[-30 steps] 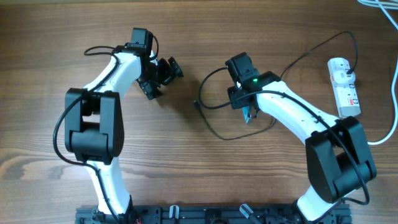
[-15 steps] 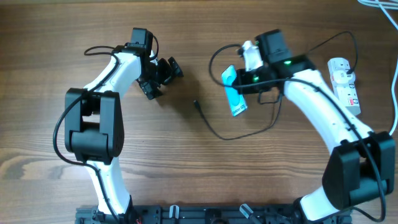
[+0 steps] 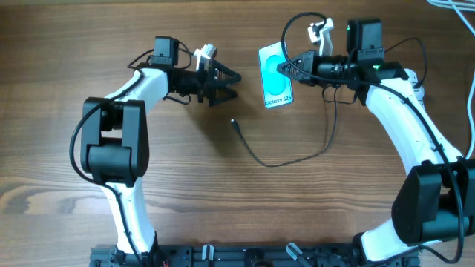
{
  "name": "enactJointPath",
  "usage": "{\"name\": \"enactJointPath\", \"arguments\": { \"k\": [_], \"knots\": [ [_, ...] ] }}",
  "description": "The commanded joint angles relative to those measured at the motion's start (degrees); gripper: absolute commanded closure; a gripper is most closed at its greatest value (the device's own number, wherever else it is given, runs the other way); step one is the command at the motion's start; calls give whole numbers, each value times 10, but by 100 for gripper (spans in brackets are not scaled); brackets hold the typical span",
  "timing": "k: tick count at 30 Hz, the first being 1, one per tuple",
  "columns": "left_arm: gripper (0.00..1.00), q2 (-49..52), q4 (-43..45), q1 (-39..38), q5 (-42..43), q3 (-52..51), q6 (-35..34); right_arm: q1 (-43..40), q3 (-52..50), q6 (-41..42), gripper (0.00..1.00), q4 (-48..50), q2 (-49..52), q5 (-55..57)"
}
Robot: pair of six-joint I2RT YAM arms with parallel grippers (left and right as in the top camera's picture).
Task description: Plug charger to phone and switch on socket
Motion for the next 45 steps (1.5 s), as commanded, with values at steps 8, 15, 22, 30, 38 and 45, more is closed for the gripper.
{"name": "enactJointPath", "arguments": {
  "k": [8, 15, 22, 30, 38, 45],
  "knots": [
    [10, -50, 156, -52, 75, 1, -97, 5, 12, 58, 96, 30, -10, -34],
    [11, -118, 275, -75, 74, 1, -211, 5, 12, 84, 96, 39, -10, -40],
    [24, -124, 300, -106, 75, 1, -251, 5, 12, 159, 96, 118, -10, -96],
    [18, -125, 375, -31, 75, 1, -291, -14, 12, 130, 96, 123, -10, -195],
    [20, -125, 375, -28, 71, 1, -291, 5, 12, 224, 96, 222, -10, -216],
    [47, -125, 415, -55, 74, 1, -349, 47, 12, 245, 95, 240, -10, -88]
  ]
}}
